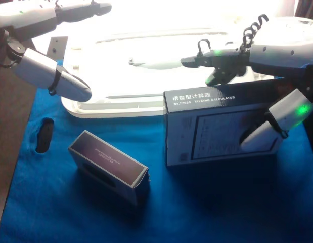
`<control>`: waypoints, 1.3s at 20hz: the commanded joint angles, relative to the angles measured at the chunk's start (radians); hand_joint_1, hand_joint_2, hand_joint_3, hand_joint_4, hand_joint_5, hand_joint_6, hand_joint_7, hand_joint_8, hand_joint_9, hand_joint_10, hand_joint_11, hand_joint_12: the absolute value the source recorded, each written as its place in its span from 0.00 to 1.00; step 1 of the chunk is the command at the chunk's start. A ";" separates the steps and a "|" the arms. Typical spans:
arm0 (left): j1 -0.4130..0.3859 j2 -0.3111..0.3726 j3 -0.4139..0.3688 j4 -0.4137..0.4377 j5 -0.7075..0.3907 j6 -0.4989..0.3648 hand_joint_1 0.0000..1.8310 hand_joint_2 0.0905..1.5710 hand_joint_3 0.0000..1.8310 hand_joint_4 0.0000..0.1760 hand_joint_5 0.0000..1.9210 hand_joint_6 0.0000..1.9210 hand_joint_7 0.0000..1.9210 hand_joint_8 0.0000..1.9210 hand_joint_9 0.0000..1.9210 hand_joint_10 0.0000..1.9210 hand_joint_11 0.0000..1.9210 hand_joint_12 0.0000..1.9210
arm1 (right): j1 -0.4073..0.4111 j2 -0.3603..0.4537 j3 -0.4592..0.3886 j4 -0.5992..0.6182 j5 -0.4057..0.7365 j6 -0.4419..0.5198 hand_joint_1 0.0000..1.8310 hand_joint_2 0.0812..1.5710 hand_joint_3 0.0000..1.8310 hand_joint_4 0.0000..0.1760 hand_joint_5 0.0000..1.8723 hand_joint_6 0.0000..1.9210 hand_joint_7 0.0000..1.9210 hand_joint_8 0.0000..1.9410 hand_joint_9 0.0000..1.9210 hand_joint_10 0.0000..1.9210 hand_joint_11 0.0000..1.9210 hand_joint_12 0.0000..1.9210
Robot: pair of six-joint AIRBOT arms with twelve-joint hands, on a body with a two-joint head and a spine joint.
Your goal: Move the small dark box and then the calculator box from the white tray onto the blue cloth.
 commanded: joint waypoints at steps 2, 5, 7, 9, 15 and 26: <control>-0.004 0.000 0.000 -0.037 -0.077 0.004 0.37 0.42 0.00 0.70 0.00 0.00 0.00 0.00 0.00 0.00 0.00 0.00 | 0.011 -0.001 -0.004 0.047 0.079 0.003 0.34 0.37 0.00 0.32 0.00 0.00 0.21 0.00 0.27 0.00 0.15 0.58; -0.004 -0.005 0.002 -0.037 -0.077 0.004 0.37 0.43 0.00 0.65 0.00 0.00 0.00 0.00 0.00 0.00 0.00 0.00 | 0.011 -0.002 -0.001 0.057 0.085 0.003 0.33 0.37 0.00 0.42 0.00 0.00 0.01 0.00 0.06 0.00 0.01 0.47; -0.004 -0.007 0.004 -0.037 -0.077 0.004 0.37 0.43 0.00 0.70 0.00 0.00 0.00 0.00 0.00 0.00 0.00 0.00 | 0.011 -0.010 0.014 0.088 0.113 0.003 0.34 0.37 0.00 0.71 0.00 0.00 0.00 0.00 0.00 0.00 0.00 0.27; -0.004 -0.008 0.006 -0.043 -0.079 0.004 0.37 0.43 0.00 0.70 0.00 0.00 0.00 0.00 0.00 0.00 0.00 0.00 | 0.012 -0.017 0.036 0.129 0.150 0.003 0.37 0.40 0.00 0.95 0.00 0.00 0.00 0.00 0.00 0.00 0.00 0.08; 0.010 0.000 0.006 -0.137 -0.138 0.041 0.35 0.43 0.00 1.00 0.00 0.00 0.00 0.00 0.00 0.00 0.00 0.00 | 0.025 -0.022 0.106 0.331 0.308 -0.005 0.38 0.36 0.00 1.00 0.00 0.00 0.00 0.00 0.00 0.00 0.01 0.01; 0.091 0.023 -0.043 -0.404 -0.360 0.178 0.30 0.43 0.00 0.85 0.00 0.00 0.00 0.00 0.01 0.00 0.02 0.01 | 0.087 -0.009 0.122 0.524 0.348 -0.177 0.34 0.37 0.00 1.00 0.00 0.00 0.00 0.00 0.00 0.00 0.00 0.42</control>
